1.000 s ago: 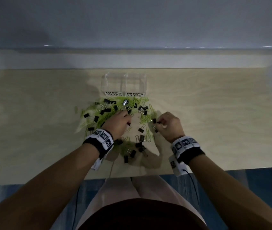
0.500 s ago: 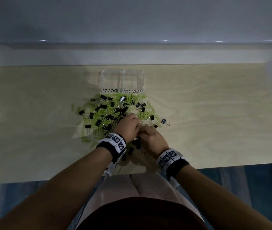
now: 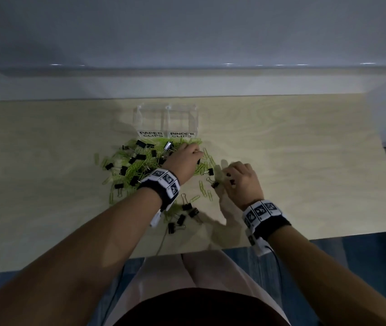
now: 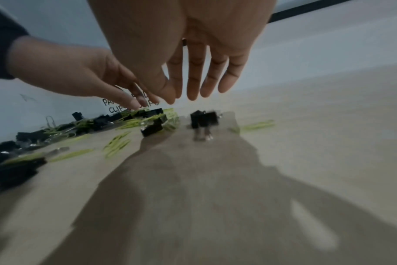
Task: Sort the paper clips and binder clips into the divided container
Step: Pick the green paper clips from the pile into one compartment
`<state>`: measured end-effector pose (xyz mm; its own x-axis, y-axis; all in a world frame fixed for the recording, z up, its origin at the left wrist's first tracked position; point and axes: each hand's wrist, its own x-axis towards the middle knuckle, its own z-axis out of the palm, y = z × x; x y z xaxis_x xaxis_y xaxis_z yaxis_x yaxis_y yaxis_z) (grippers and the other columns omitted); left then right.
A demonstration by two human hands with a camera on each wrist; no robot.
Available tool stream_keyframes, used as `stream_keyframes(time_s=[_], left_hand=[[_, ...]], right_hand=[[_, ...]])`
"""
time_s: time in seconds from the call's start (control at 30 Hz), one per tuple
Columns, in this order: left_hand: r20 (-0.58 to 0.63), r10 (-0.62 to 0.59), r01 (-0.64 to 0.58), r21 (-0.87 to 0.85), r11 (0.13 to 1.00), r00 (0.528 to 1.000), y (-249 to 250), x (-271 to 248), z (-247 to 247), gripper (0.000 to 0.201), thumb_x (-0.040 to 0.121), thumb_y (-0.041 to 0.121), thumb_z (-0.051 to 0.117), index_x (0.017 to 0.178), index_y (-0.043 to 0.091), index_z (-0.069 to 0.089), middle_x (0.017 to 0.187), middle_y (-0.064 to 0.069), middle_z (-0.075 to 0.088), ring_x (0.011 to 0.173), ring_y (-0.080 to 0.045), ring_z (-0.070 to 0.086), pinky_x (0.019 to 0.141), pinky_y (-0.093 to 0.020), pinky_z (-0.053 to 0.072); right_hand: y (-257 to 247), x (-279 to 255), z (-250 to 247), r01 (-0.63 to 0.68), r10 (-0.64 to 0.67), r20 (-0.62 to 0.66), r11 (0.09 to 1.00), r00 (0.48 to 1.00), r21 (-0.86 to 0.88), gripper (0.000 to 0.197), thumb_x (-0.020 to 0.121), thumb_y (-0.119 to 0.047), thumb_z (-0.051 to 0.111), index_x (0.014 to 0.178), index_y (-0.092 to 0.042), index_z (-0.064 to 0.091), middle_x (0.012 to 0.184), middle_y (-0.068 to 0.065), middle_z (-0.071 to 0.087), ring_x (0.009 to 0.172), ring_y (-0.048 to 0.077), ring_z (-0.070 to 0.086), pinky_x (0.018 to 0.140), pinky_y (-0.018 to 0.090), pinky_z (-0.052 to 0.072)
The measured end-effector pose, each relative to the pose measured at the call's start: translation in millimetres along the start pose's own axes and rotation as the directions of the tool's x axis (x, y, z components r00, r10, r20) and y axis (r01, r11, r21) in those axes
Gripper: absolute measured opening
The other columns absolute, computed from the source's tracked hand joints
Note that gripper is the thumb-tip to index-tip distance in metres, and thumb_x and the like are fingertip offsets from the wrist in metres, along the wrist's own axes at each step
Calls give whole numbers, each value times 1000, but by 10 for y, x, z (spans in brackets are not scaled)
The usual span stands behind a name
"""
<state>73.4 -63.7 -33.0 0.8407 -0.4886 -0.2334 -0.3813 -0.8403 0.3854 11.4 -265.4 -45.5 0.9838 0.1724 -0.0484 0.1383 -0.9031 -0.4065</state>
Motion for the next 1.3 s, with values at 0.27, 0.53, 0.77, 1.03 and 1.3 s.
stream_keyframes(time_s=[0.27,0.53,0.77,1.03,1.3], left_hand=[[67,14,-17,37,999,998,-59,161,38,19,90,9,51,108,9,59,118,-7,48,114,-26,41,91,-35,44],[-210,-100,97,-27,995,973,-388,-391,-59,13,85,12,53,91,3,61,98,-11,55,99,-27,48,78,-38,48],[-14,8,-7,82,997,1000,-236,-123,-126,53,84,30,57,131,8,45,137,-11,42,128,-28,34,107,-45,31],[157,19,-47,174,984,987,-97,239,-80,92,63,53,77,133,7,39,132,-8,38,123,-28,36,108,-40,31],[139,84,-90,36,995,987,-50,97,20,23,85,26,64,102,12,64,102,-3,58,99,-24,53,90,-35,42]], right_hand=[[-233,293,95,158,-139,200,984,970,-85,21,68,-12,72,89,-11,65,86,9,60,74,31,55,58,38,49],[122,256,-129,-87,91,91,995,992,-51,14,72,-12,56,80,-7,65,88,10,61,80,34,56,68,44,49],[-94,595,-175,-74,61,289,997,956,32,61,72,-36,63,126,-11,49,124,10,45,111,30,43,93,46,45],[-385,598,101,-84,60,372,995,926,48,51,65,-37,76,105,-14,54,106,8,44,97,27,44,83,38,47],[-297,423,127,-35,5,136,975,991,221,17,72,0,60,87,-1,68,81,20,57,68,33,58,62,30,43]])
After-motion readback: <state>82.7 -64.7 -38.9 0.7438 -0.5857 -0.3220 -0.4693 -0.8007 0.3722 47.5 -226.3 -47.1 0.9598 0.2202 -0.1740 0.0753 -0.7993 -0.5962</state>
